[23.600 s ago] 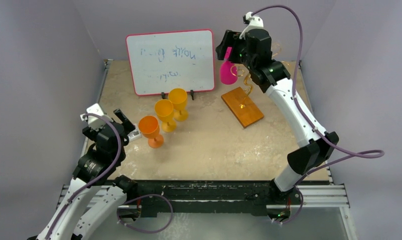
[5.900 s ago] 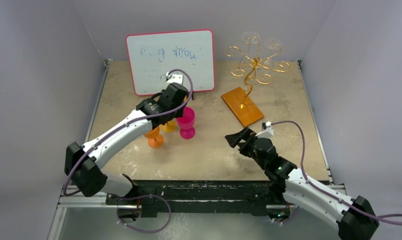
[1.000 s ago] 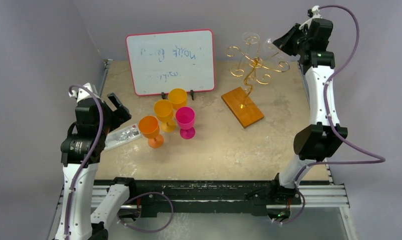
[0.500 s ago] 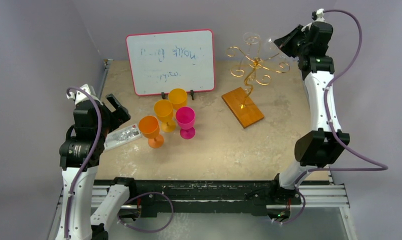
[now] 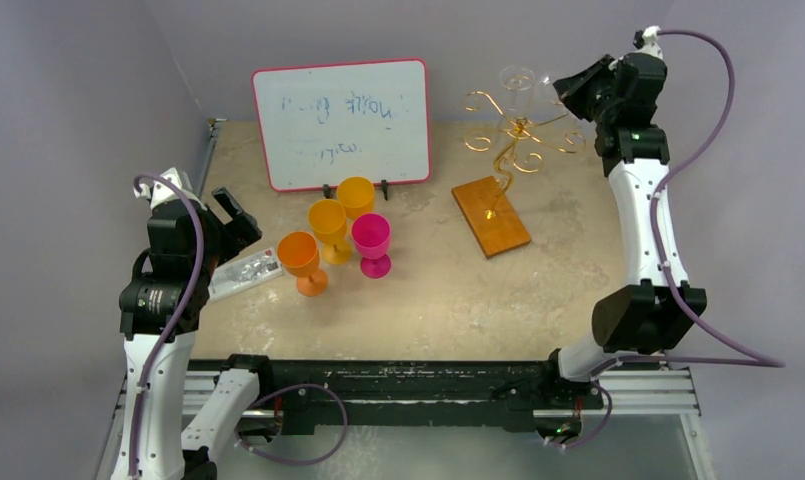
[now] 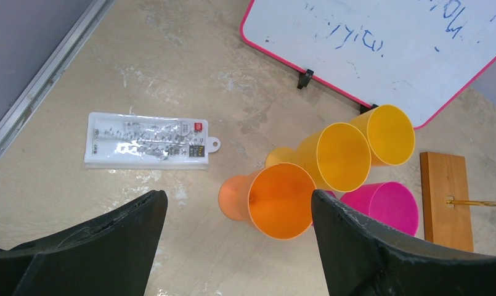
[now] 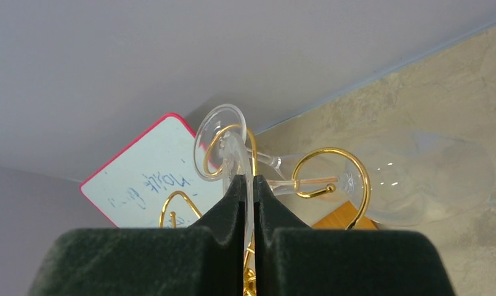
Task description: Take the wine glass off the wine glass rack
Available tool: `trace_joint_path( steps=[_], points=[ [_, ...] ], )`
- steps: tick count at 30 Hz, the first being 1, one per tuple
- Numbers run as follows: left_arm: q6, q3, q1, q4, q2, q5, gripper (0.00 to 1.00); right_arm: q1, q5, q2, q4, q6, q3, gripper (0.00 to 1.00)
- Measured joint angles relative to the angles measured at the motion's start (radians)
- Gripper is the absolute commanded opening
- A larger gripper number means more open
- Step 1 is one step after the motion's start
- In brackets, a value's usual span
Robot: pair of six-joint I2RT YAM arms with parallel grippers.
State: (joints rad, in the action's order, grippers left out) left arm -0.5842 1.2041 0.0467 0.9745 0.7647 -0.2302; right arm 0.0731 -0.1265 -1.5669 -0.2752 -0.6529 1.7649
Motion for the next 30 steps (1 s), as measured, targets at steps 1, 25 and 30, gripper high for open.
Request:
trace_joint_path(
  steps=[1,25,30],
  points=[
    [0.000,0.000,0.000,0.000,0.000,0.000,0.86,0.000,0.009,0.005,0.007,-0.006,-0.015,0.00],
    [0.000,0.000,0.000,0.003,-0.001,0.000,0.86,0.138,0.029,0.160,0.088,-0.153,-0.270,0.00],
    [0.000,0.000,0.000,0.005,-0.002,0.003,0.86,0.140,-0.001,0.183,0.090,-0.156,-0.282,0.00]
  ],
)
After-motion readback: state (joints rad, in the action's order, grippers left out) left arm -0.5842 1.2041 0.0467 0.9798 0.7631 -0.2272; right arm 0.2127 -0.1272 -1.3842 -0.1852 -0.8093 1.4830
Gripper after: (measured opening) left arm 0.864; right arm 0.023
